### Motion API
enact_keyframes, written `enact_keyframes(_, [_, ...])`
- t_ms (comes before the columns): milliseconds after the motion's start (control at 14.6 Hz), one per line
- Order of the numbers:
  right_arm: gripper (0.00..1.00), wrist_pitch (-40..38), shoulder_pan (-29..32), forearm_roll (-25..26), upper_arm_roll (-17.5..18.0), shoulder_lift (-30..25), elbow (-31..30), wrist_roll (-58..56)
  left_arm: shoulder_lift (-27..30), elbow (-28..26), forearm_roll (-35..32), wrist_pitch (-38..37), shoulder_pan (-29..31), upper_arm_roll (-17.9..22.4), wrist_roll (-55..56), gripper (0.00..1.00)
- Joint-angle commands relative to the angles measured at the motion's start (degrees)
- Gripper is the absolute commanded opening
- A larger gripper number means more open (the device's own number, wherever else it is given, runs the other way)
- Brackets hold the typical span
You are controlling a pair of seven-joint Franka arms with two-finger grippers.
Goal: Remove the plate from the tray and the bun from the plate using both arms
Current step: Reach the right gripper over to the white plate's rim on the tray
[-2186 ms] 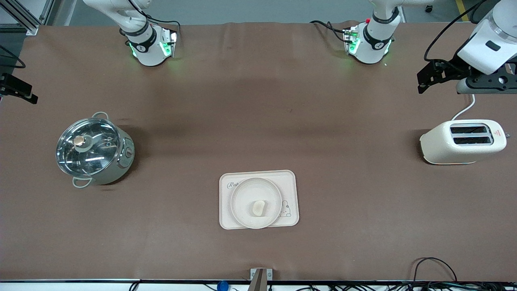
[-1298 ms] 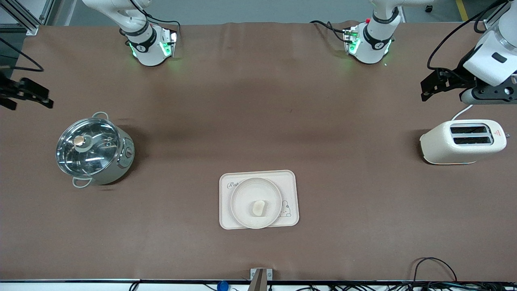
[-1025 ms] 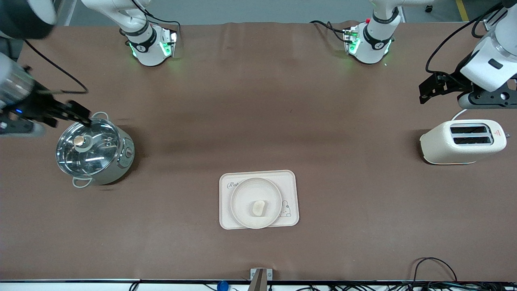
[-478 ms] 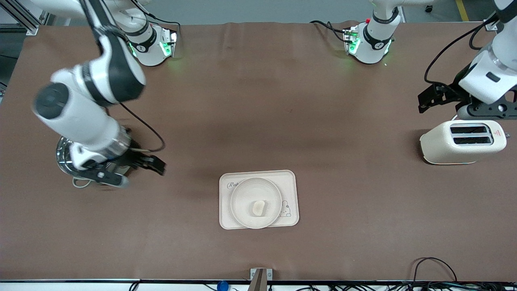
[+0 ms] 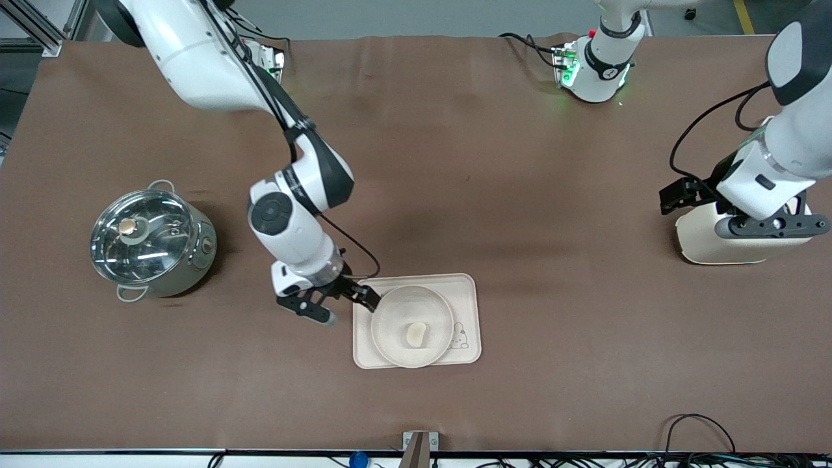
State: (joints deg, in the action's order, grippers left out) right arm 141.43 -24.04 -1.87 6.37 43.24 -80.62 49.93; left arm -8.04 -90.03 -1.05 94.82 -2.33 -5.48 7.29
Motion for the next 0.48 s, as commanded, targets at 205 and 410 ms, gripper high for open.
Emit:
enact_keyframes(205, [1.00,0.6,0.3,14.1,-0.4,6.2,4.5,-4.0,-4.4,1.3,0.6,3.6,-1.0,-0.1,7.2,1.00])
enact_keyframes(410, [1.00,0.8,0.0,13.7,-0.3,6.9,4.5,-2.8,-5.3,1.3,0.7,4.1,-0.9,-0.2,7.7,1.00])
